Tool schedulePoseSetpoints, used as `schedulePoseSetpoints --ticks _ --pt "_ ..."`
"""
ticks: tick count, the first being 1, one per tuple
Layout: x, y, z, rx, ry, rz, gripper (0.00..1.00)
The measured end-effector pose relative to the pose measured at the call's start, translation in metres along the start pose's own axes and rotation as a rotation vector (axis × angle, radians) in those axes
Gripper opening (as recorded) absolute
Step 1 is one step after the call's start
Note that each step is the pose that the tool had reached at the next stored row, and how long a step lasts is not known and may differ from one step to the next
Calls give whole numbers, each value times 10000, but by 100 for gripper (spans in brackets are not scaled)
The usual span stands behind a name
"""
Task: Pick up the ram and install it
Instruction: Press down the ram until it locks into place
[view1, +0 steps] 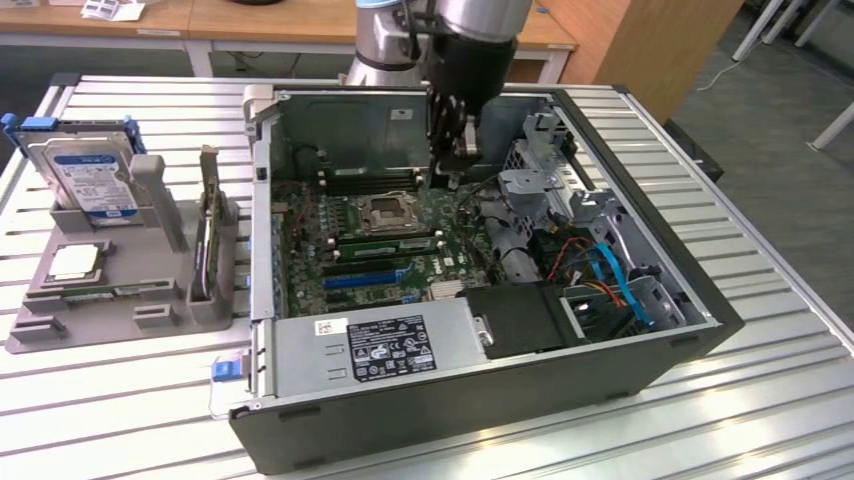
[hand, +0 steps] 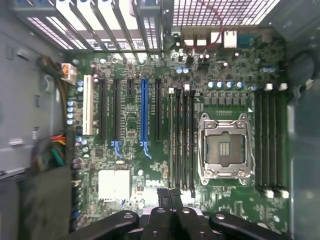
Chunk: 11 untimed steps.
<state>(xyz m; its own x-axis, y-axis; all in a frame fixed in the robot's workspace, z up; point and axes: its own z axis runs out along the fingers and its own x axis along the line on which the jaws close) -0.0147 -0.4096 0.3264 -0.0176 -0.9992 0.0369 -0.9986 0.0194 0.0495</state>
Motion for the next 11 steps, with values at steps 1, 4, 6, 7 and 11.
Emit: schedulePoseSetpoints --ticks 1,4,6,7,11 --pt "2 0 -45 1 1 -8 11" --pt "9 0 -180 1 1 -42 11" --pt "13 -2 -274 2 2 -60 11" --pt "15 0 -318 2 5 -61 11" --pt "16 -1 -328 2 8 -61 11"
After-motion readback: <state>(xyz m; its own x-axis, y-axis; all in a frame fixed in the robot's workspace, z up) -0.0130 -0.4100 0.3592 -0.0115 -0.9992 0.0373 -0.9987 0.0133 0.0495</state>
